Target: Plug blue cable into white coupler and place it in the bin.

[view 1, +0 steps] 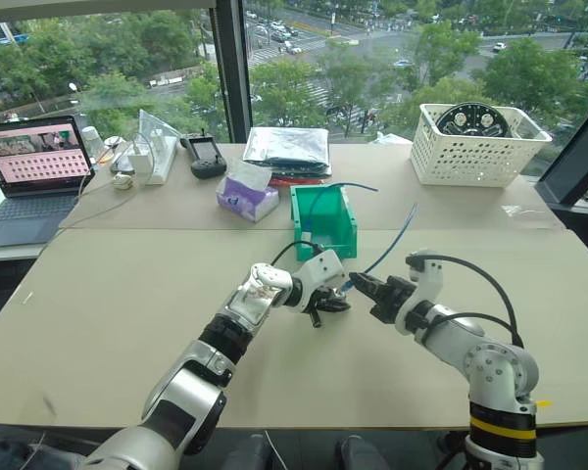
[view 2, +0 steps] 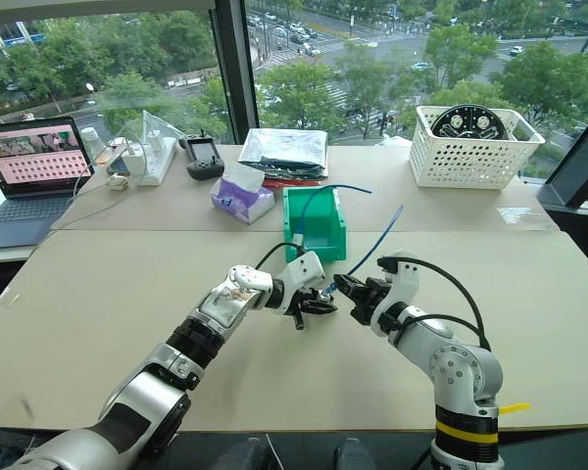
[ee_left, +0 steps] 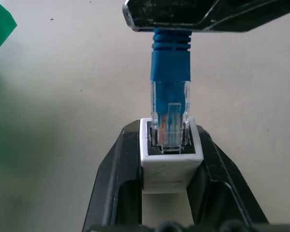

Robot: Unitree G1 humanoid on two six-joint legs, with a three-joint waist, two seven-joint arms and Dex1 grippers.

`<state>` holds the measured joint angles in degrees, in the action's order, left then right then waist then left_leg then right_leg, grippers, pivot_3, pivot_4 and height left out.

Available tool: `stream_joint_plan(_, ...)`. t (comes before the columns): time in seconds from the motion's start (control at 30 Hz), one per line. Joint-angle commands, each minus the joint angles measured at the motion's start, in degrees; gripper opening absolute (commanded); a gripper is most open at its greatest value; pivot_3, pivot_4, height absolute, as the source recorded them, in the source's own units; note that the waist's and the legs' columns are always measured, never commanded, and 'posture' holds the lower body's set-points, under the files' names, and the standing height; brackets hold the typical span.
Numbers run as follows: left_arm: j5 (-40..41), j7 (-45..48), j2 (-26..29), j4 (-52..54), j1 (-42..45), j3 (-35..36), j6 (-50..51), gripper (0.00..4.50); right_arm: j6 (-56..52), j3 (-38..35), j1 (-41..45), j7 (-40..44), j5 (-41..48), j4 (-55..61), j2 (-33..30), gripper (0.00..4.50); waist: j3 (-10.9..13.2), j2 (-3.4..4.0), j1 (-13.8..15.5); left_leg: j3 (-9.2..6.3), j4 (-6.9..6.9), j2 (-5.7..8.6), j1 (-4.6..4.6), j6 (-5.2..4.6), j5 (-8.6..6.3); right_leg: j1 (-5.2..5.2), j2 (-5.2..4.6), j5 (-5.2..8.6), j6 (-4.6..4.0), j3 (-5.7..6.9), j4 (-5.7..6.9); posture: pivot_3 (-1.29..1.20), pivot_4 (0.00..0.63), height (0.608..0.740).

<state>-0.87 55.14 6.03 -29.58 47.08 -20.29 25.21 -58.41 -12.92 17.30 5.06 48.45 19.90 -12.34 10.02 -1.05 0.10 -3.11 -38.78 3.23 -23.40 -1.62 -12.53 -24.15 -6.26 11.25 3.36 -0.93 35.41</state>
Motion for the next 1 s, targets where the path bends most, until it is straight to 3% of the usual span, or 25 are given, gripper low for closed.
stream_joint_plan(0.03,0.8,0.8,-0.4,3.9,0.1,-0.8,2.7,0.70,1.0,3.5,-0.2,0.1,-2.7,3.8,-1.3,0.00,0.0,0.00,-0.2,0.00,0.00,0.00,0.00,0.00,0.00,0.00,0.00,0.00,0.00,0.00,0.00,0.00,0.150,0.727)
stream_joint_plan(0.33,2.0,1.3,-1.1,8.6,1.5,-0.9,7.8,0.70,0.1,10.3,0.9,1.9,-7.9,6.7,-5.8,0.00,0.0,0.00,-0.6,-0.01,0.02,0.01,-0.05,0.00,0.00,-0.05,0.01,0.00,0.00,-0.01,0.00,0.00,0.150,0.727)
stream_joint_plan(1.0,3.6,-2.6,-2.3,10.1,4.4,1.9,14.7,0.70,-8.3,11.2,0.2,-0.1,-8.0,9.7,-2.6,0.00,0.0,-0.01,-0.7,-0.05,0.02,0.02,-0.05,0.00,0.00,-0.04,0.01,0.00,-0.01,-0.01,0.00,0.00,0.150,0.727)
